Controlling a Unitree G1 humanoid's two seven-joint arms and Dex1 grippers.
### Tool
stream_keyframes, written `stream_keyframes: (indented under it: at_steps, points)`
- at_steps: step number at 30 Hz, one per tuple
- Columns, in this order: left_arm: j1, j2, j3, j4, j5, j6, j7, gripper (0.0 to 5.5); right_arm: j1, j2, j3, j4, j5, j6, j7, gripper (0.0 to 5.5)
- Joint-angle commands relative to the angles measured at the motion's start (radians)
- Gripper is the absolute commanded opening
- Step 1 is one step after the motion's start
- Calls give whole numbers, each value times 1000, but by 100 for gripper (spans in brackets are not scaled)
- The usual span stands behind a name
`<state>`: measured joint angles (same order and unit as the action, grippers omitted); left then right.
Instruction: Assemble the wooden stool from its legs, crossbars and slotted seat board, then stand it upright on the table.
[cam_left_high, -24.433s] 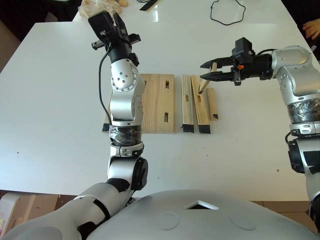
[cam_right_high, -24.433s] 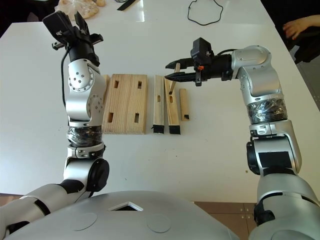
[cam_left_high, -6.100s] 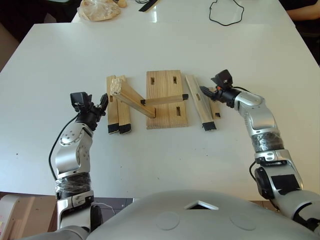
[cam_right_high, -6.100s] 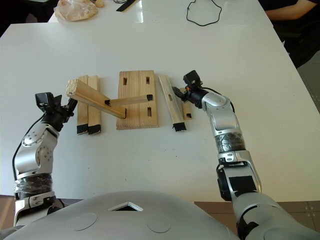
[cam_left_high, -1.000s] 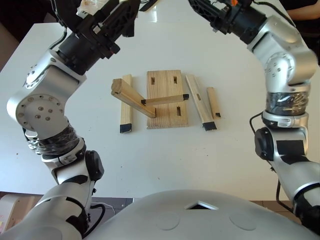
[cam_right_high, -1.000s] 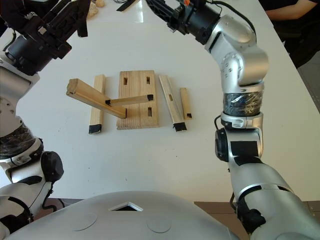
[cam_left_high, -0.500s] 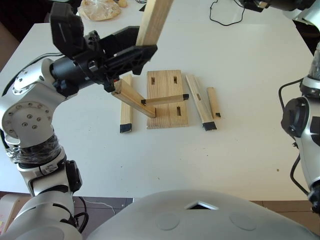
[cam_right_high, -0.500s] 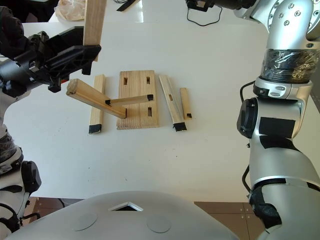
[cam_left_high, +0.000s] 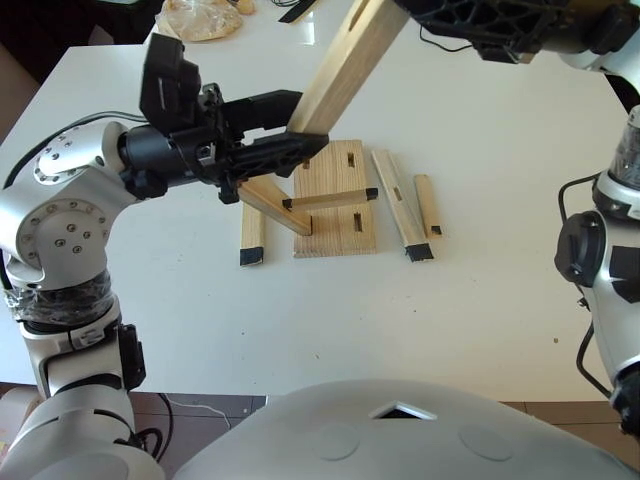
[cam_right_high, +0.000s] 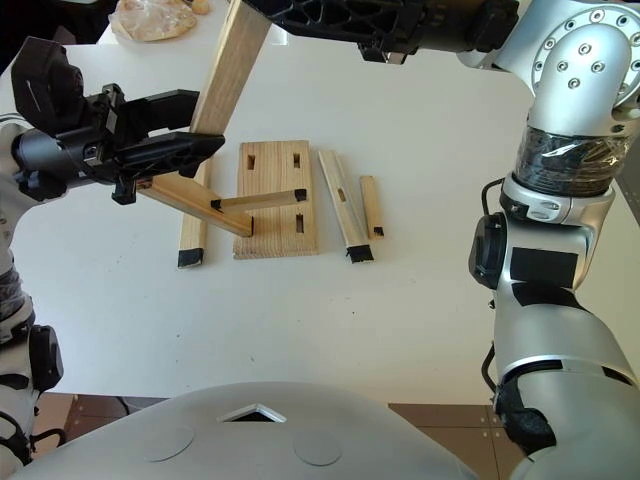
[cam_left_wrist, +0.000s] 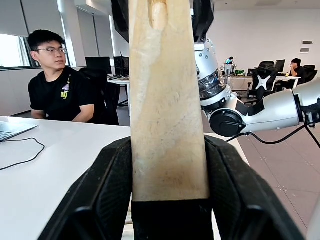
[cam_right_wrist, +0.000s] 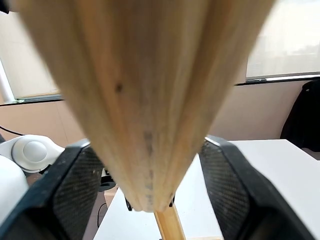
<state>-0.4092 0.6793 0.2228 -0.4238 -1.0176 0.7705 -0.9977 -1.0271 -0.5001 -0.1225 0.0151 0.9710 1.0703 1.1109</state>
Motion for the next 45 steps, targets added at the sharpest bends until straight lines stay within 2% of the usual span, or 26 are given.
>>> stream_keyframes:
  at_steps: [1, 3, 12, 20, 24, 25, 29, 34, 37, 40, 43, 45]
  points:
    - [-15, 16, -16, 14, 14, -14, -11, 203, 16, 9, -11, -35, 33, 13, -26, 315]
    - [-19, 16, -20, 16, 12, -15, -12, 203, 26, 10, -9, -50, 38, 10, -33, 315]
    - [-10, 31, -22, 15, 5, -2, -31, 203, 41, 13, -26, -54, 61, -1, -62, 201]
    - [5, 44, -28, 29, 20, -3, -41, 203, 37, 7, -36, -44, 66, -14, -71, 201]
    - [-25, 23, -45, 70, 63, -19, 11, 203, 45, 4, -40, -62, 54, -34, -83, 201]
    - [-35, 25, -52, 81, 67, -16, 15, 239, 52, 1, -40, -69, 50, -38, -84, 201]
    - [-70, 40, -58, 113, 84, -21, 16, 288, 80, -8, -37, -75, 15, -82, -99, 201]
    - [-85, 32, -20, 185, 151, -62, 75, 292, 112, -43, -44, 17, -183, -318, -136, 201]
    - [-29, 9, 65, 267, 202, -102, 188, 292, 212, -87, -15, 45, -344, -484, -149, 201]
    - [40, -77, 130, 341, 260, -146, 369, 292, 354, -95, 45, 30, -477, -620, -159, 201]
    - [91, -236, 157, 324, 327, -181, 633, 292, 495, -93, 127, 9, -608, -755, -173, 201]
    - [114, -391, 145, 258, 360, -201, 831, 292, 548, -73, 154, 10, -642, -782, -190, 201]
